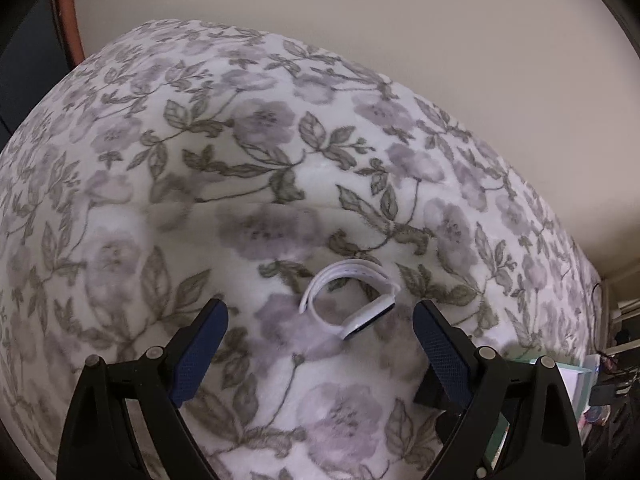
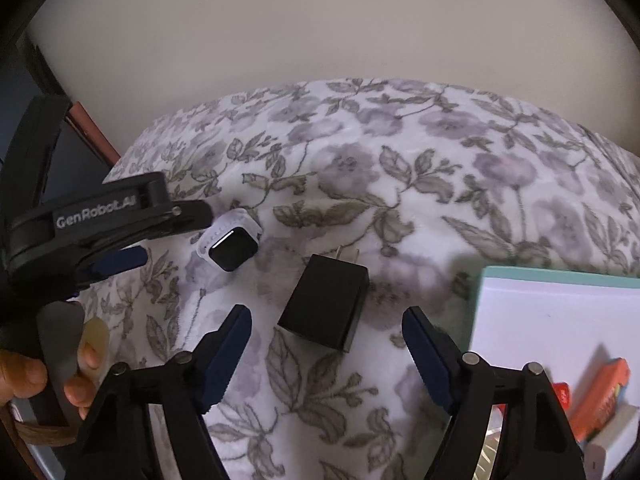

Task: Organize rigid objects
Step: 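Close the left tool on the white smartwatch while the right tool closes on the black charger, then carry the smartwatch with the left tool into the tray while the right tool carries the charger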

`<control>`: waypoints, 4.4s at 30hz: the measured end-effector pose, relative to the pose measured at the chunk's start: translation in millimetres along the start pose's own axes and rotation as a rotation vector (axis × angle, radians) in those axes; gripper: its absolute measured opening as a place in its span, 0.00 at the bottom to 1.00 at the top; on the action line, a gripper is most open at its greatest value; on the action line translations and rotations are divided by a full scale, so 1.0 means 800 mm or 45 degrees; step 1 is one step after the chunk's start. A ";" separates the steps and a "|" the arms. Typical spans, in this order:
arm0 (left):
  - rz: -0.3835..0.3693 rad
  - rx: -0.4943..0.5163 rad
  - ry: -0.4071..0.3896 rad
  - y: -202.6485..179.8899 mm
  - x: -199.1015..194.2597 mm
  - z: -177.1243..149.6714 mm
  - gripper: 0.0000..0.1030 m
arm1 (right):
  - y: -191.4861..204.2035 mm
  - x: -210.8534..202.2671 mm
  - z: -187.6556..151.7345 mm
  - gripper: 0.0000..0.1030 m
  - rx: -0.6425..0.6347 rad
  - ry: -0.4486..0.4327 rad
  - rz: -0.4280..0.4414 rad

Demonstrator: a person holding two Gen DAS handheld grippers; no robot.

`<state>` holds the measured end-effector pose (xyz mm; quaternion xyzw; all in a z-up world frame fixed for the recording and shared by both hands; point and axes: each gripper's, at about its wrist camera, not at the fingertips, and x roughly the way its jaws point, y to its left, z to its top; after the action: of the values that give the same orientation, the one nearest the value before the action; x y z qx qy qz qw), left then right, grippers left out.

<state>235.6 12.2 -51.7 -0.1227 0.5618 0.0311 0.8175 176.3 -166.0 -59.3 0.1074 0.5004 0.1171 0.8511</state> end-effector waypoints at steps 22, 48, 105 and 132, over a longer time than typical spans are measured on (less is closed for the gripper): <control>-0.044 0.074 0.014 -0.020 0.047 0.007 0.62 | 0.009 0.043 0.009 0.50 -0.077 0.005 -0.073; -0.005 0.158 -0.020 -0.027 -0.049 -0.039 0.60 | 0.005 -0.027 -0.026 0.46 0.034 0.070 -0.038; -0.265 0.405 0.058 -0.151 -0.117 -0.213 0.60 | -0.172 -0.192 -0.136 0.46 0.483 0.020 -0.261; -0.216 0.815 0.055 -0.253 -0.088 -0.285 0.60 | -0.207 -0.202 -0.147 0.47 0.583 0.011 -0.287</control>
<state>40.6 -231.4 -30.2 0.0934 0.5480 -0.2176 0.8022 12.2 -364.9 -31.4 0.2404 0.5264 -0.0945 0.8101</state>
